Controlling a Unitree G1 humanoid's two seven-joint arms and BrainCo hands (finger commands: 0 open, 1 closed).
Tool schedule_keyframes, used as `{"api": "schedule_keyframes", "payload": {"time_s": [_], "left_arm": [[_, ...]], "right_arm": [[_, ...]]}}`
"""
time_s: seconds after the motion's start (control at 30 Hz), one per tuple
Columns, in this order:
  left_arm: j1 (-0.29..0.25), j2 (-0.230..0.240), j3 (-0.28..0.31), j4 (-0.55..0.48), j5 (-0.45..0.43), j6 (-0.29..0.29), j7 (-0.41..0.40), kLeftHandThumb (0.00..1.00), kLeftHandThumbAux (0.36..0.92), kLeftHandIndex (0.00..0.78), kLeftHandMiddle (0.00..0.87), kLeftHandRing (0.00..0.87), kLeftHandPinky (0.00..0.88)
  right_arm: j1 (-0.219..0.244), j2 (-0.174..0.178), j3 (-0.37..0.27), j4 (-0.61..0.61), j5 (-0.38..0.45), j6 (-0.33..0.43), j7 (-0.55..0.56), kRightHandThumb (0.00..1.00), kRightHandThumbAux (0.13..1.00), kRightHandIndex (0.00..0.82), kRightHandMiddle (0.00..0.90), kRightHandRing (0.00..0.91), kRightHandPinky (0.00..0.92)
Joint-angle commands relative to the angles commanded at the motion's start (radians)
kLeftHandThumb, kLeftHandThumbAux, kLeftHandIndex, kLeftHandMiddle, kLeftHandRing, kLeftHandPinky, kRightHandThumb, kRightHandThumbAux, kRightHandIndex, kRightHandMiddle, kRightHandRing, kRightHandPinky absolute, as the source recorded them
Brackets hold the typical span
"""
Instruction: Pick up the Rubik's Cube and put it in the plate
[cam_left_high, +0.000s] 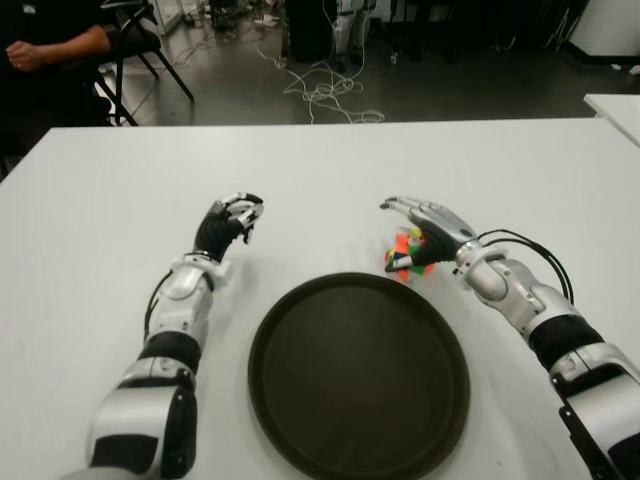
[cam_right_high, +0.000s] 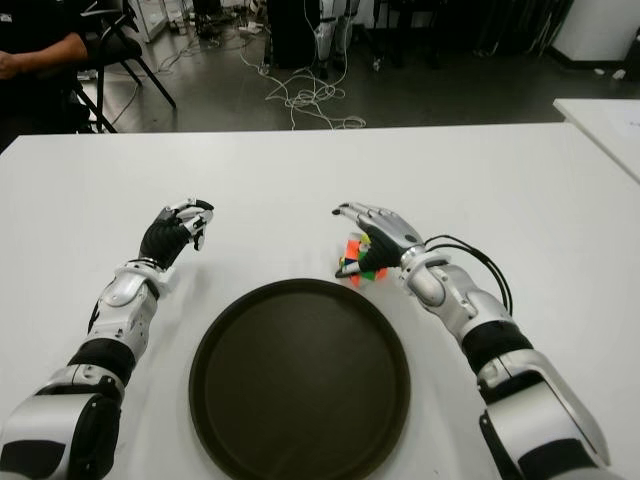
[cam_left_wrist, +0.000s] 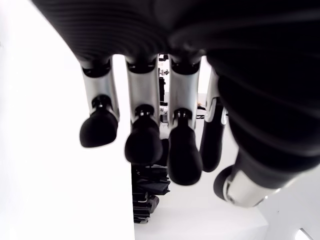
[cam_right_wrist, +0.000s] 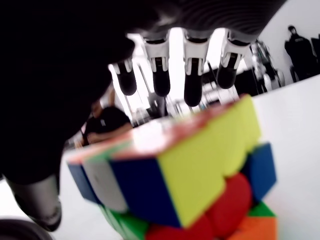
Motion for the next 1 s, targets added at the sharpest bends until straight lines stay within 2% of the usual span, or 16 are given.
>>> {"api": "schedule_keyframes", "payload": {"time_s": [0.53,0.8,1.0], "left_arm": [[0.002,0.007,-0.008,0.001,0.009,0.0,-0.003,0.684,0.72,0.433,0.751,0.761,0.768],[0.001,0.008,-0.007,0.002,0.007,0.004,-0.004,0.684,0.72,0.433,0.752,0.761,0.77],[0.0,0.007,-0.005,0.005,0.005,0.001,-0.004,0.684,0.719,0.432,0.75,0.761,0.769]], "right_arm": [[0.008,-0.013,0.024,-0.06,-0.012,0.08,0.056,0.0,0.706,0.129,0.13,0.124,0.088],[0.013,-0.015,0.028,-0.071,-0.008,0.083,0.049,0.0,0.733,0.134,0.139,0.136,0.099],[0.013,-0.019,0.027,-0.08,-0.004,0.094,0.065,0.0,0.717,0.137,0.142,0.137,0.093]]}}
